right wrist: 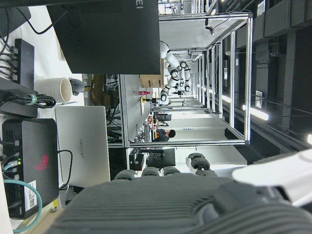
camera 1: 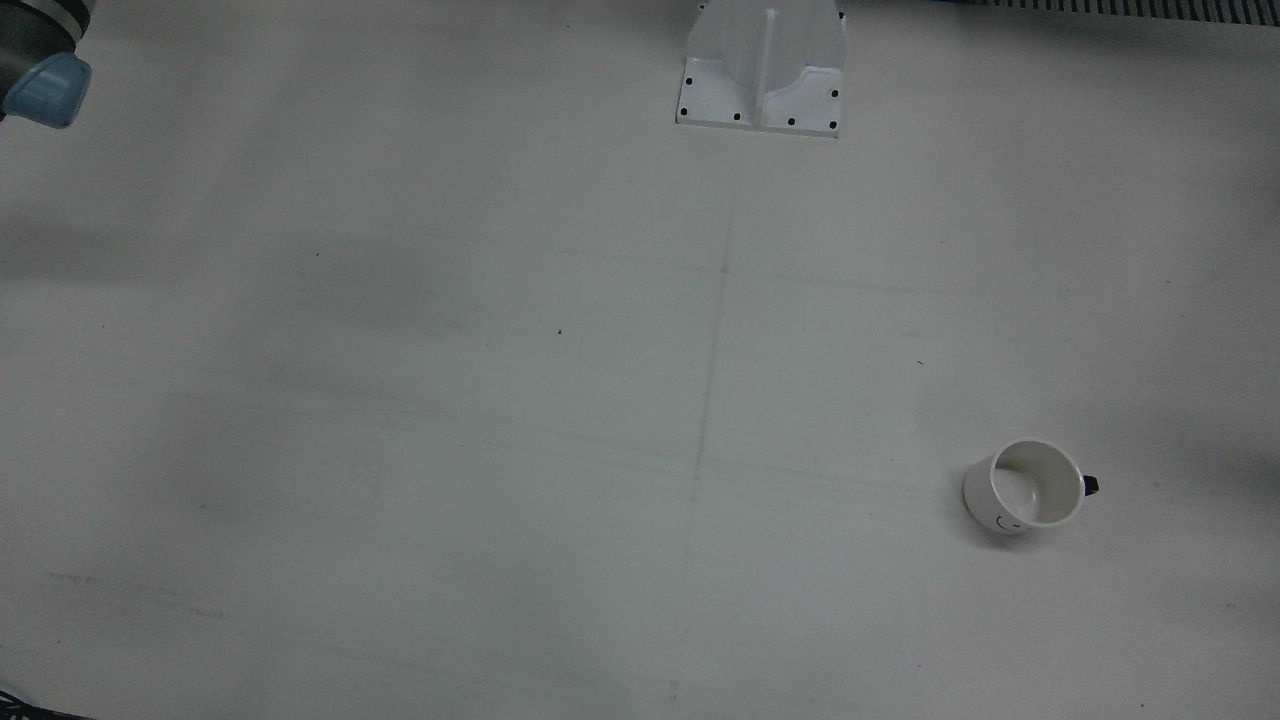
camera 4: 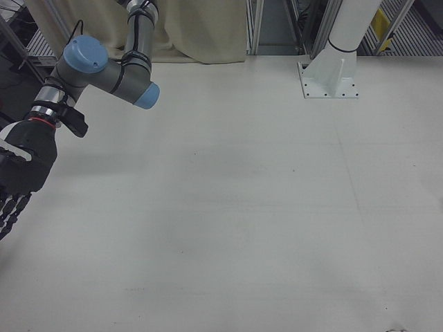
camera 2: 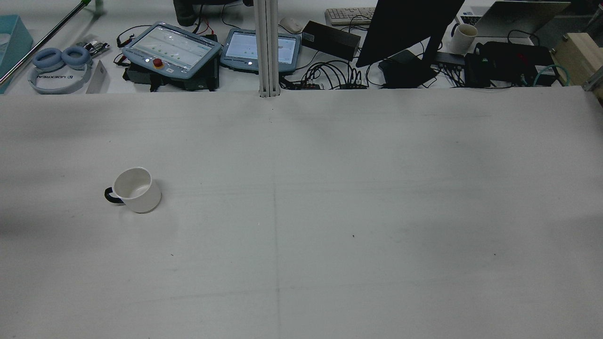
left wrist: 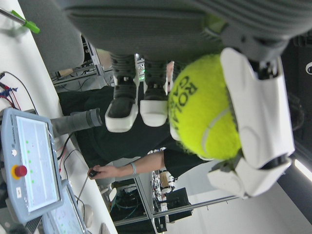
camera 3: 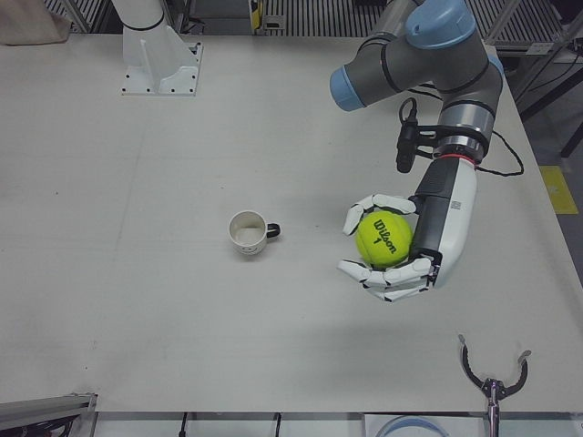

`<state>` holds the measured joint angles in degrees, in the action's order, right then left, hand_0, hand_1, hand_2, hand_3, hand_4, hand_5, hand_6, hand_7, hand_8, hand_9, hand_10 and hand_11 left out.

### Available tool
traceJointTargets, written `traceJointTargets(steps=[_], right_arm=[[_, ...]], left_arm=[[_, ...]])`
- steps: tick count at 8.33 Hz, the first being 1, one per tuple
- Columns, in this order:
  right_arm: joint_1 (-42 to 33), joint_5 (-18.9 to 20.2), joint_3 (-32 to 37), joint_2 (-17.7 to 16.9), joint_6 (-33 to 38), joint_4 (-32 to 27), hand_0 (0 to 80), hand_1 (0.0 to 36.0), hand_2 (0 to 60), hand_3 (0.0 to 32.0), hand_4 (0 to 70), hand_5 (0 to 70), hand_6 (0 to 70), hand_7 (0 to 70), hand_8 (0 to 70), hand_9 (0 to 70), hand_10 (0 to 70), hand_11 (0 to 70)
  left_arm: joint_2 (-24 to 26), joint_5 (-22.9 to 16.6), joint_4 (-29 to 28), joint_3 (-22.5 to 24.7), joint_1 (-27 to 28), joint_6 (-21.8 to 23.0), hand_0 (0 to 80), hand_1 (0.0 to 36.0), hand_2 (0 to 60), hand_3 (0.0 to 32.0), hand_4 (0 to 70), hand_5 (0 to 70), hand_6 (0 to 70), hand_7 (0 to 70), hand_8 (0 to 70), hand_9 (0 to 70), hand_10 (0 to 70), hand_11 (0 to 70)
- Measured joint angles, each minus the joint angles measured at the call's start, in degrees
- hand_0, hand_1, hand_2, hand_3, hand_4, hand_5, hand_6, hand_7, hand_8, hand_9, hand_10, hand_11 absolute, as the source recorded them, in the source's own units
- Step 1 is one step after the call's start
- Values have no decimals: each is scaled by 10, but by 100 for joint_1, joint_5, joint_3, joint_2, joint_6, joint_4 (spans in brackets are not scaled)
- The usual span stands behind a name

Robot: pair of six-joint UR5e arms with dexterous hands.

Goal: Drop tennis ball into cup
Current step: 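Move the left hand holding the yellow tennis ball over the white mug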

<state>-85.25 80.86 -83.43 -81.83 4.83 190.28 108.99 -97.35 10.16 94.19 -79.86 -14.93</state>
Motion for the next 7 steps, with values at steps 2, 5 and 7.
traceJointTargets(steps=[2,5,7], right_arm=[[0,0,-5,0,0,0,0,0,0,0,0,0,0,0,0,0,0,0],[0,0,-7,0,0,0,0,0,0,0,0,0,0,0,0,0,0,0],[0,0,-1,0,0,0,0,0,0,0,0,0,0,0,0,0,0,0]], left_arm=[[2,-293,-99,220,275,64,485,140,454,0,569,216,700,700,625,700,444,623],[-37,-649,6,940,1099,87,458,128,566,0,541,214,700,700,612,700,426,596],[-188,-778,152,1249,1687,71,449,121,572,0,518,217,700,700,597,700,413,576]])
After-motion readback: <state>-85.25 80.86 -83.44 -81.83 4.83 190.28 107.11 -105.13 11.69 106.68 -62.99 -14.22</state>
